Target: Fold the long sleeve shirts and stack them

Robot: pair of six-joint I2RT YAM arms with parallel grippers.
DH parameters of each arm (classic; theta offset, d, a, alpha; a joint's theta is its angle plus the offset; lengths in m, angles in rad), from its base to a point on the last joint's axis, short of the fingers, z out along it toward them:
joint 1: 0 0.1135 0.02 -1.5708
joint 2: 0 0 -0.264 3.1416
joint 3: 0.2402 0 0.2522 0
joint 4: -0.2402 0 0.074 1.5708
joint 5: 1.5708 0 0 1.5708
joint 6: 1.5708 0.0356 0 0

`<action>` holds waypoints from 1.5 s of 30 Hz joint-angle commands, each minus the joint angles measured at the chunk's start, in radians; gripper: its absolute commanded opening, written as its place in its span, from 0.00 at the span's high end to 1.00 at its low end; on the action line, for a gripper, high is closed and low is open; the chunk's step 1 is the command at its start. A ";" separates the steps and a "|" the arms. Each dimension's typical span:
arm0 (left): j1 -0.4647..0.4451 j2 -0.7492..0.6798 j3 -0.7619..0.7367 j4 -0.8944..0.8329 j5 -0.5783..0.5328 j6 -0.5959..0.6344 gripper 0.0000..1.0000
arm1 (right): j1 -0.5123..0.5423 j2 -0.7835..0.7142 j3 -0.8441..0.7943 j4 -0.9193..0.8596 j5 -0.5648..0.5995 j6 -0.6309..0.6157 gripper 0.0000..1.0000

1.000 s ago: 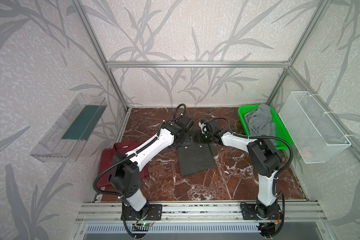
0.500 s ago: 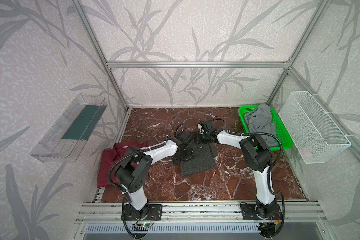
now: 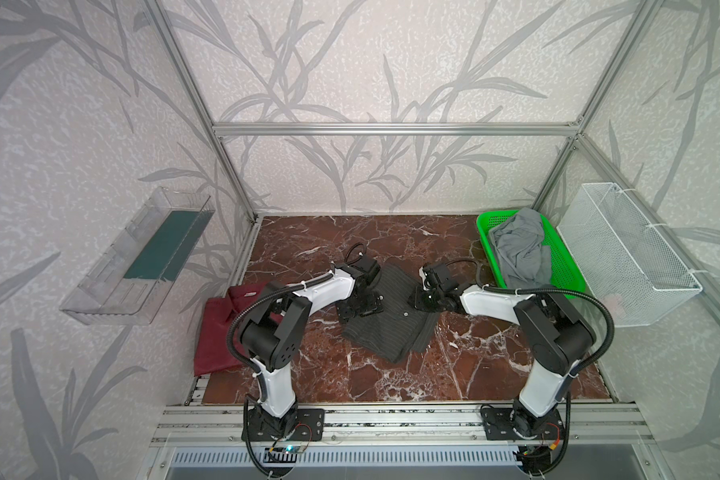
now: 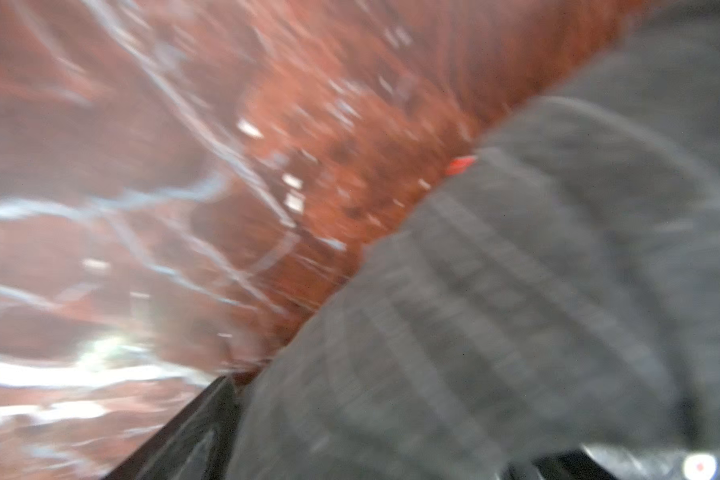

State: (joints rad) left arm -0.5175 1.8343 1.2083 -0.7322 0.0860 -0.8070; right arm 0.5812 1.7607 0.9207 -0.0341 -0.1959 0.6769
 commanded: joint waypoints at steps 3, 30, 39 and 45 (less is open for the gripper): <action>0.012 -0.072 0.077 -0.130 -0.050 0.041 0.06 | 0.006 -0.189 -0.076 -0.120 0.057 -0.011 0.45; -0.143 -0.212 0.016 -0.209 -0.111 -0.009 0.07 | 0.112 -0.384 -0.461 0.213 0.067 0.244 0.22; -0.224 -0.182 0.078 -0.203 -0.081 -0.030 0.08 | 0.066 -0.414 -0.523 0.282 0.073 0.246 0.24; -0.296 -0.084 0.066 -0.124 -0.046 -0.069 0.10 | 0.044 -0.409 -0.515 0.225 0.085 0.226 0.24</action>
State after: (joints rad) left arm -0.7864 1.7088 1.2819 -0.8864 0.0250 -0.8433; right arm 0.6395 1.3460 0.4168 0.2329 -0.1219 0.9222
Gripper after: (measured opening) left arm 0.904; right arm 0.756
